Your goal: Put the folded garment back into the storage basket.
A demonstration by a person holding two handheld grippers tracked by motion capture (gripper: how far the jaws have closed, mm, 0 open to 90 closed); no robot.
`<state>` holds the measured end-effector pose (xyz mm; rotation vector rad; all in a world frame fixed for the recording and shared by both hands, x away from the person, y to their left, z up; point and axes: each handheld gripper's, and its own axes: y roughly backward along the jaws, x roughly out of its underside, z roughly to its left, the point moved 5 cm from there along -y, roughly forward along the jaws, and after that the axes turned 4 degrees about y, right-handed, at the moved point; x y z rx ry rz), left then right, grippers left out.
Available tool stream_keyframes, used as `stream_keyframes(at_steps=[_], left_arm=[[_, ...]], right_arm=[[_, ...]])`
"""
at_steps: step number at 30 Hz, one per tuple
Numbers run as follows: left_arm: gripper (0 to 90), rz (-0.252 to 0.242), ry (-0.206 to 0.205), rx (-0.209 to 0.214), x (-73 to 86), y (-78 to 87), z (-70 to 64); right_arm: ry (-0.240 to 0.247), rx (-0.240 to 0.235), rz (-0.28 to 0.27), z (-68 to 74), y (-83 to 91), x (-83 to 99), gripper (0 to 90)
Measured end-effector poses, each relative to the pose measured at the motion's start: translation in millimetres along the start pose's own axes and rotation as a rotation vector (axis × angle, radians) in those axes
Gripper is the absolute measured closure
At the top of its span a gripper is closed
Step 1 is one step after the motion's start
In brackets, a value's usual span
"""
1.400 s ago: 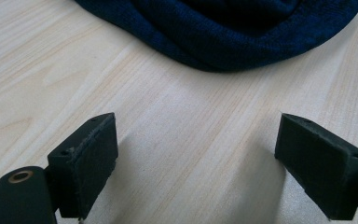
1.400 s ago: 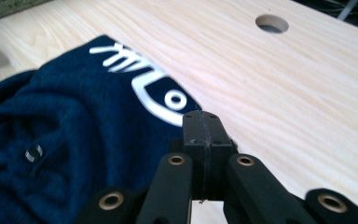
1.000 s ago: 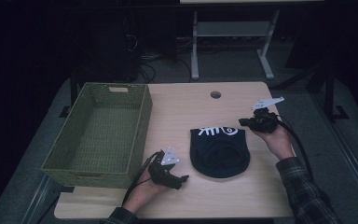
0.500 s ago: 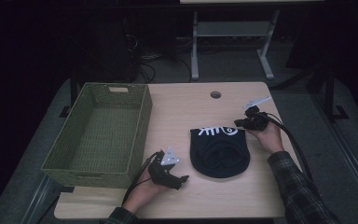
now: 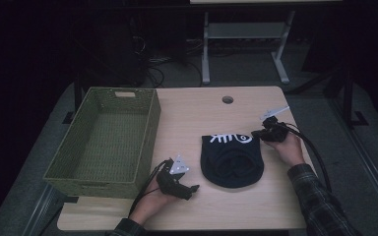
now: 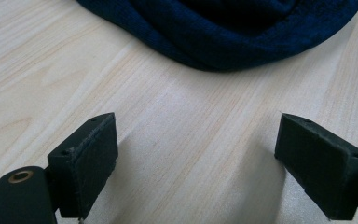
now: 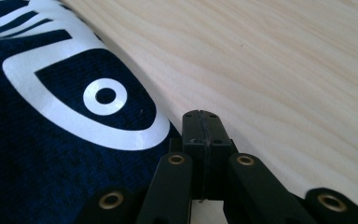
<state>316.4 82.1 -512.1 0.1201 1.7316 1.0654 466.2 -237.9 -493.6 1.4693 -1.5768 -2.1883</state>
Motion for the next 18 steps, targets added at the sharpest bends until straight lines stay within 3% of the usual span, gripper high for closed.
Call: stream_keyframes(at_steps=[18], left_arm=[[12.2,0.000,0.000,0.000,0.0,0.1,0.0]], right_arm=[[0.043,-0.017,-0.006,20.3,24.0,25.9,90.0]])
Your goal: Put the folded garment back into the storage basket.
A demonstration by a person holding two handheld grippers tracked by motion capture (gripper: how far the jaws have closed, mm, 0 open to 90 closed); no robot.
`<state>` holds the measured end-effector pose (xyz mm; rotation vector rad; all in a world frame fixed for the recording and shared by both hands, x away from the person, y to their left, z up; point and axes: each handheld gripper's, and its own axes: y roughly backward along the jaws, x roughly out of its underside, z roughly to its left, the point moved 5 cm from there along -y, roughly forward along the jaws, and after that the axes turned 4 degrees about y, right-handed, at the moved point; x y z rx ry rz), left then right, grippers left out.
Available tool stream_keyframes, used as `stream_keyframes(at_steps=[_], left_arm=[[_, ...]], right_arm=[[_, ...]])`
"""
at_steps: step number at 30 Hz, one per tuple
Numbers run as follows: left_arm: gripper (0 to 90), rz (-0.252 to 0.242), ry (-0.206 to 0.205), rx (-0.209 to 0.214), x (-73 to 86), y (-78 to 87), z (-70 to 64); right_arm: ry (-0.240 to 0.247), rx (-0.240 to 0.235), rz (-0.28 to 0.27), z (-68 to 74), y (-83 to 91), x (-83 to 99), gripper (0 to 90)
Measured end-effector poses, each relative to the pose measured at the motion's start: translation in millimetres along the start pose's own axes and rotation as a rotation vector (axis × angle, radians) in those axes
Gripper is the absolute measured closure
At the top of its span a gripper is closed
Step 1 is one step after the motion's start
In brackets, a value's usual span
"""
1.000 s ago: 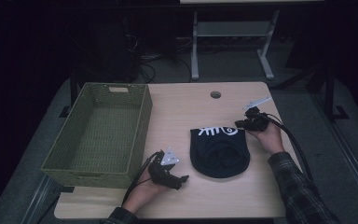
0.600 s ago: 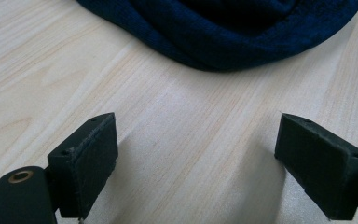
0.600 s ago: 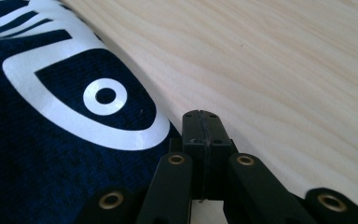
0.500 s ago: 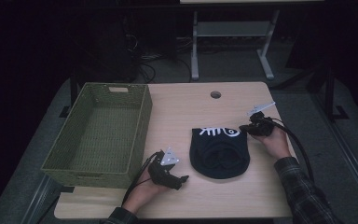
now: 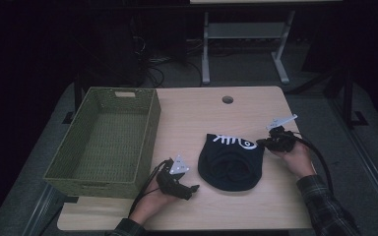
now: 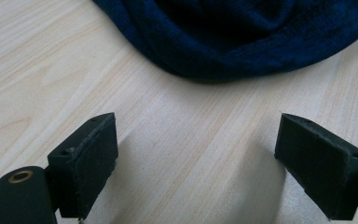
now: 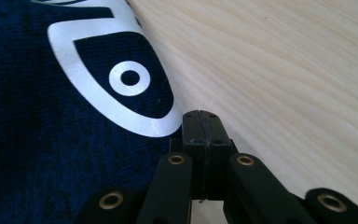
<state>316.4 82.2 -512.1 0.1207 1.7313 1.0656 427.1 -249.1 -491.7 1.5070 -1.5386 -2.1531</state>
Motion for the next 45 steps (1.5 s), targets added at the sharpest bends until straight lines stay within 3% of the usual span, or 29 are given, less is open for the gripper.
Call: stream_keyframes(at_steps=[13,21,29,33,42,45], left_arm=[[12.1,0.000,0.005,0.001,0.3,-0.1,-0.4],[12.1,-0.007,0.007,0.002,0.2,-0.7,-0.5],[12.1,0.000,0.000,0.001,0.4,-0.3,0.0],[12.1,0.000,-0.002,0.003,0.3,-0.4,0.2],[12.2,0.007,-0.006,0.005,-0.6,-0.6,0.5],[13.0,0.033,-0.010,0.004,-2.3,-0.1,0.6]], right_arm=[[0.019,-0.023,-0.019,23.8,21.1,24.0,90.0],[-0.002,-0.048,-0.010,38.1,29.0,37.0,90.0],[-0.004,-0.025,-0.032,44.7,38.8,41.8,89.4],[-0.034,-0.001,-0.069,45.7,48.5,44.5,78.5],[-0.112,0.078,-0.069,53.0,59.4,68.4,35.2],[-0.139,0.080,-0.063,56.4,60.2,77.7,30.7]])
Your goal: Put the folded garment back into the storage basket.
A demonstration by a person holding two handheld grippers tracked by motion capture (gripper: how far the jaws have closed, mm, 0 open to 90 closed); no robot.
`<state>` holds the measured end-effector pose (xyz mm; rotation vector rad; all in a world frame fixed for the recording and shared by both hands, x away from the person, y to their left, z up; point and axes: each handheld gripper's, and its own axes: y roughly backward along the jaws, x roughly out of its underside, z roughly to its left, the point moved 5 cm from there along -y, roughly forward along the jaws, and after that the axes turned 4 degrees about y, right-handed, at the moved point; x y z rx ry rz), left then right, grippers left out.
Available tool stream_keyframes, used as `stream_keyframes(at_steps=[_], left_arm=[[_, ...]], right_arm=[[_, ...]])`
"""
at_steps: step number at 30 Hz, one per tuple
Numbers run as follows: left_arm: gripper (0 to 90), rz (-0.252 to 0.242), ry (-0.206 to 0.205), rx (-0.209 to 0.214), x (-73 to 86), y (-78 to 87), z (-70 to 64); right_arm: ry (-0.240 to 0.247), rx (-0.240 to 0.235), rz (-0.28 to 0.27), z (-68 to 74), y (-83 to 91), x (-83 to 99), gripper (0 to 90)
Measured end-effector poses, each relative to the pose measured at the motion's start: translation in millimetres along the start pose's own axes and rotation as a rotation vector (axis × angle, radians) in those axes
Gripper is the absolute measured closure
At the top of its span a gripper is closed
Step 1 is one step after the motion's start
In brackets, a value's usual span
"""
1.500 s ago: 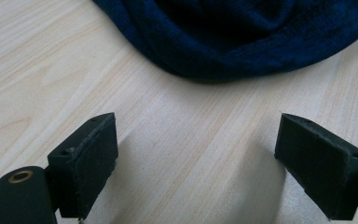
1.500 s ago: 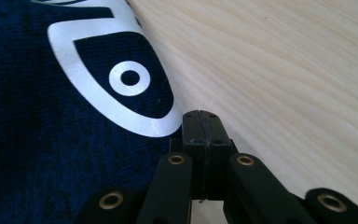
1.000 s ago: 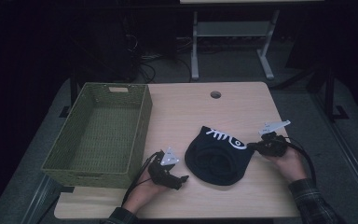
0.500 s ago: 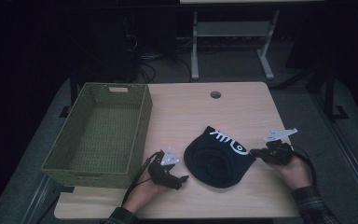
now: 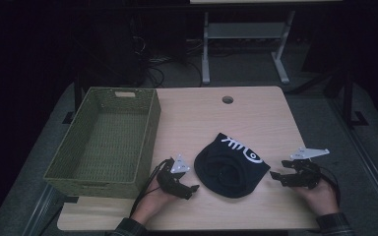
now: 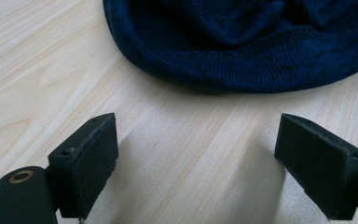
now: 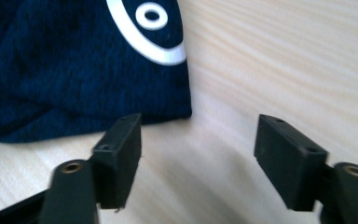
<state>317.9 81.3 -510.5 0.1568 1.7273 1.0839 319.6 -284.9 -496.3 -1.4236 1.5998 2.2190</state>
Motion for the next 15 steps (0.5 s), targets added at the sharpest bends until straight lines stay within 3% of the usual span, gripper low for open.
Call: stream_keyframes(at_steps=[6,12,15], left_arm=[[13.3,0.029,-0.002,-0.016,-2.1,1.9,1.2],[13.3,0.044,0.016,0.007,-8.4,7.5,-1.0],[13.3,0.049,0.017,0.032,-15.0,12.0,-5.1]], right_arm=[[-0.004,0.024,-0.004,5.2,-0.9,13.9,16.5],[0.013,0.067,0.018,9.1,-6.2,20.4,10.2],[0.013,0.068,-0.013,9.4,-6.0,23.3,9.4]])
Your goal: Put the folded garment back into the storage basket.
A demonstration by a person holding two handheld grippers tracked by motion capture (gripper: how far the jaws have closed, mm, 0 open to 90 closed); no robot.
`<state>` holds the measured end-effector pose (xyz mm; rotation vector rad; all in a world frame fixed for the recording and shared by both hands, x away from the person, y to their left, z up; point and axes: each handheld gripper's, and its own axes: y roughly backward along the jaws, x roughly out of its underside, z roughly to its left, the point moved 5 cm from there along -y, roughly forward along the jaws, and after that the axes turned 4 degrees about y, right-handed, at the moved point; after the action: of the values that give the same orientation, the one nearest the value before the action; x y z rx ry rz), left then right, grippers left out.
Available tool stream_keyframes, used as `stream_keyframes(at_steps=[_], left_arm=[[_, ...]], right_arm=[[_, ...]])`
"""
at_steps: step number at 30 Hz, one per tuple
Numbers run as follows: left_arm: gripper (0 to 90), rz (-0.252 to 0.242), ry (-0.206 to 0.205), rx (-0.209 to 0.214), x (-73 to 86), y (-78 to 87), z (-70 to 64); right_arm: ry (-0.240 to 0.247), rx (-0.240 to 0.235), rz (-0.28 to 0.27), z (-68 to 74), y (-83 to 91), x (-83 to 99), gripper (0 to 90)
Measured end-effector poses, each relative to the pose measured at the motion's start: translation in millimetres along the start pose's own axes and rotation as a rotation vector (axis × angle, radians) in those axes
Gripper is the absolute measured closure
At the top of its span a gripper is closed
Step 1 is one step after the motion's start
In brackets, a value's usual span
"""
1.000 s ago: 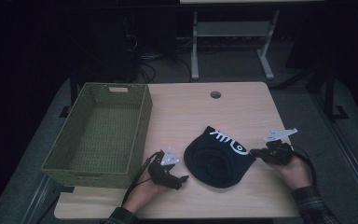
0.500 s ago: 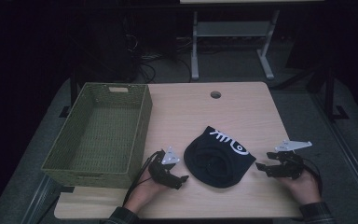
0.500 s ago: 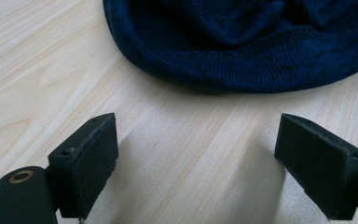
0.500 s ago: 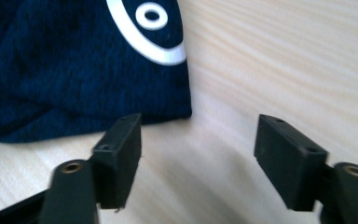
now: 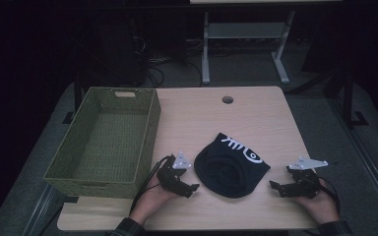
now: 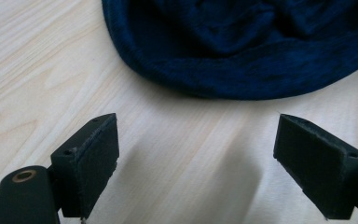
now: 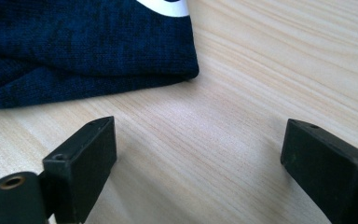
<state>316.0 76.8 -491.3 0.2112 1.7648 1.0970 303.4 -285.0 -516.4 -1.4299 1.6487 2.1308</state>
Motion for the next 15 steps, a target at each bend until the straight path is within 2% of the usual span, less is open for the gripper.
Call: stream_keyframes(at_steps=[1,6,15], left_arm=[[13.2,-0.003,0.005,0.005,-2.0,0.8,-1.4],[13.4,-0.002,-0.010,0.019,-13.4,4.5,-7.1],[14.1,0.008,-0.056,0.060,-41.3,1.6,-24.0]], right_arm=[[0.003,0.000,-0.016,-0.2,0.0,1.3,9.4],[0.006,-0.003,-0.019,-0.2,-0.4,1.1,8.9],[0.006,-0.003,-0.017,-0.2,-1.1,0.5,8.5]])
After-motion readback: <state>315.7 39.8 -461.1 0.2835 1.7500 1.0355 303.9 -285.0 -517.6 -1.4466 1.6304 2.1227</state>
